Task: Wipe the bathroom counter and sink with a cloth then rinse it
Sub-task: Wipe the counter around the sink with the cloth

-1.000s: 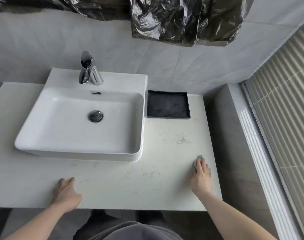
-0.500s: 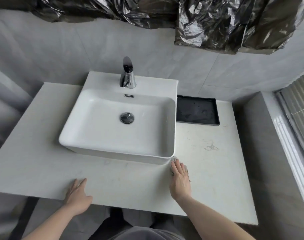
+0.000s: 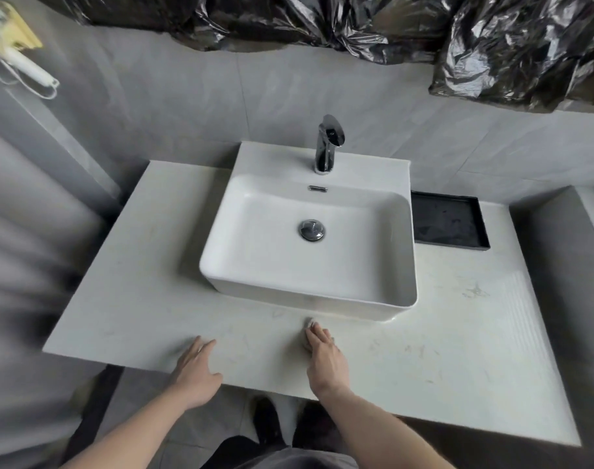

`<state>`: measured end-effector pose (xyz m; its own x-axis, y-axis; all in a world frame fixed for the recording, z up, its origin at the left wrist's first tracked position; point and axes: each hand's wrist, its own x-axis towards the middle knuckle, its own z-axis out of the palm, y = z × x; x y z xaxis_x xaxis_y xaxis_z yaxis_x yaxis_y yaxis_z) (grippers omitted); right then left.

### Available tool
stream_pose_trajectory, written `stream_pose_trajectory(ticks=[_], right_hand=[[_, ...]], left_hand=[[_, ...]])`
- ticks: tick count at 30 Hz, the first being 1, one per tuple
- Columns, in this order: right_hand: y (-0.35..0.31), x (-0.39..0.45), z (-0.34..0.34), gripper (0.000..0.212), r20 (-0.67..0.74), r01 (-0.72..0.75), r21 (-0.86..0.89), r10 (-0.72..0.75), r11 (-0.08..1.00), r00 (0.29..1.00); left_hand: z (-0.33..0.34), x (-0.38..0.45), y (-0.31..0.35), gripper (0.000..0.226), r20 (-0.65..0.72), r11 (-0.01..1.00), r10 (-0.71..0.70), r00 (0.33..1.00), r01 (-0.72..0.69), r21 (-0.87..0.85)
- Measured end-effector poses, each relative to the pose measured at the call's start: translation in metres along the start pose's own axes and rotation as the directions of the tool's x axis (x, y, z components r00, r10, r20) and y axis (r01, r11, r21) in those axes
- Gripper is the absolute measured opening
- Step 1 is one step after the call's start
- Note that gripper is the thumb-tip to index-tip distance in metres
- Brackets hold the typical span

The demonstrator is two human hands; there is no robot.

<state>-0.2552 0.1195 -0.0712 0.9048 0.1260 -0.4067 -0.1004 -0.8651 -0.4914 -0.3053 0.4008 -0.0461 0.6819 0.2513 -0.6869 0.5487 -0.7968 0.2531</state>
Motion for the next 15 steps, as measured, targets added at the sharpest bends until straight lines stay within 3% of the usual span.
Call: stream_pose_trajectory(ticks=[8, 13, 15], right_hand=[[-0.034, 0.026, -0.015, 0.080, 0.071, -0.050, 0.317, 0.029, 0.947, 0.997], [-0.110, 0.048, 0.021, 0.031, 0.190, -0.080, 0.379, 0.007, 0.922, 0.982], [-0.136, 0.048, 0.024, 0.043, 0.285, -0.089, 0.415, -0.037, 0.905, 0.958]], left_hand=[[-0.006, -0.013, 0.012, 0.073, -0.066, 0.990, 0.051, 0.997, -0.059, -0.128], [-0.019, -0.009, 0.002, 0.069, -0.118, 0.991, 0.043, 0.992, -0.057, -0.120], [-0.022, -0.006, -0.006, 0.070, -0.143, 0.991, 0.045, 0.989, -0.062, -0.119]])
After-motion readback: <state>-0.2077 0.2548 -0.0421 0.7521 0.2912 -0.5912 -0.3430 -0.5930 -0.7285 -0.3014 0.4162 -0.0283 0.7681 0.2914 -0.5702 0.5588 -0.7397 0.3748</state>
